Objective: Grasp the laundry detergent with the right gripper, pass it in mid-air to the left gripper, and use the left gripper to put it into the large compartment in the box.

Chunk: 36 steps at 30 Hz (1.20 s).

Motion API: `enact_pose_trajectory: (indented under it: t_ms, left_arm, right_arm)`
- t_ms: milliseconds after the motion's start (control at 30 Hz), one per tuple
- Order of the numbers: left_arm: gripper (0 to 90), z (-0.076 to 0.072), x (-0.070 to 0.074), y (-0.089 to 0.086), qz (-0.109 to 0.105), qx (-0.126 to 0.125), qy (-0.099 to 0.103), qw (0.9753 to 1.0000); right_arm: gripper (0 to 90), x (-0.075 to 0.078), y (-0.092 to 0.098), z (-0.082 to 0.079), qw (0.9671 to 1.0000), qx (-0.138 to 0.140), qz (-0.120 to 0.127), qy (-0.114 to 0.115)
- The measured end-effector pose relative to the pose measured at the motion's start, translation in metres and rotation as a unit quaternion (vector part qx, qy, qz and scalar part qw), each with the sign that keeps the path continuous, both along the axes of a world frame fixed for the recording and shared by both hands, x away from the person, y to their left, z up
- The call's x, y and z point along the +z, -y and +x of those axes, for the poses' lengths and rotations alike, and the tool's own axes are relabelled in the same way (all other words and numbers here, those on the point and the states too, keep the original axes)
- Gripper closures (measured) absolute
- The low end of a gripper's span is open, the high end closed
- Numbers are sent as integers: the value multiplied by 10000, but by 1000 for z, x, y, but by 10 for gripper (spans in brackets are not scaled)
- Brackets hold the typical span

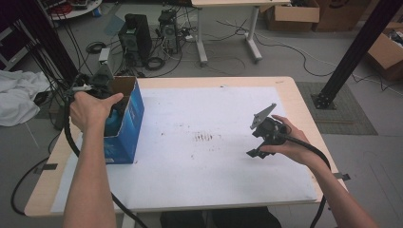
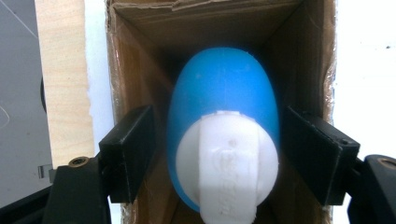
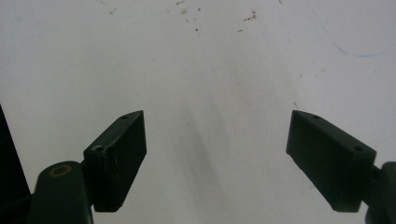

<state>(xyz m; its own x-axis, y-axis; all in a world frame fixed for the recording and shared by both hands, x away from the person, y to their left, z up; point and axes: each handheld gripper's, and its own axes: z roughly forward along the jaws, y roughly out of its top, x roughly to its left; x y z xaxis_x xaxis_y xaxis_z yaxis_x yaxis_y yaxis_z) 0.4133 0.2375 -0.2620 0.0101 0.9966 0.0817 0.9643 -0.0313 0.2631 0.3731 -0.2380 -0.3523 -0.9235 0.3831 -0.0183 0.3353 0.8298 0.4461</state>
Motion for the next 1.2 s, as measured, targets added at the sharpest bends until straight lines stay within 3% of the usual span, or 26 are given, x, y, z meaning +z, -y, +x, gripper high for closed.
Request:
enact_pose_trajectory:
  t_ms: [333, 633, 967, 1200]
  left_arm:
    - [263, -1, 8, 2, 20, -36, 50, 10000]
    - [259, 0, 24, 11, 104, -178, 185, 9996]
    - [258, 1, 47, 32, 236, -513, 367, 9977]
    - [244, 1, 58, 52, 175, -836, 518, 9950]
  right_arm:
    - [201, 1, -1, 0, 10000, 2, -13, 10]
    - [200, 2, -2, -1, 10000, 20, -29, 24]
    - [200, 3, -3, -2, 10000, 22, -32, 38]
    - [200, 3, -4, -2, 10000, 19, -49, 26]
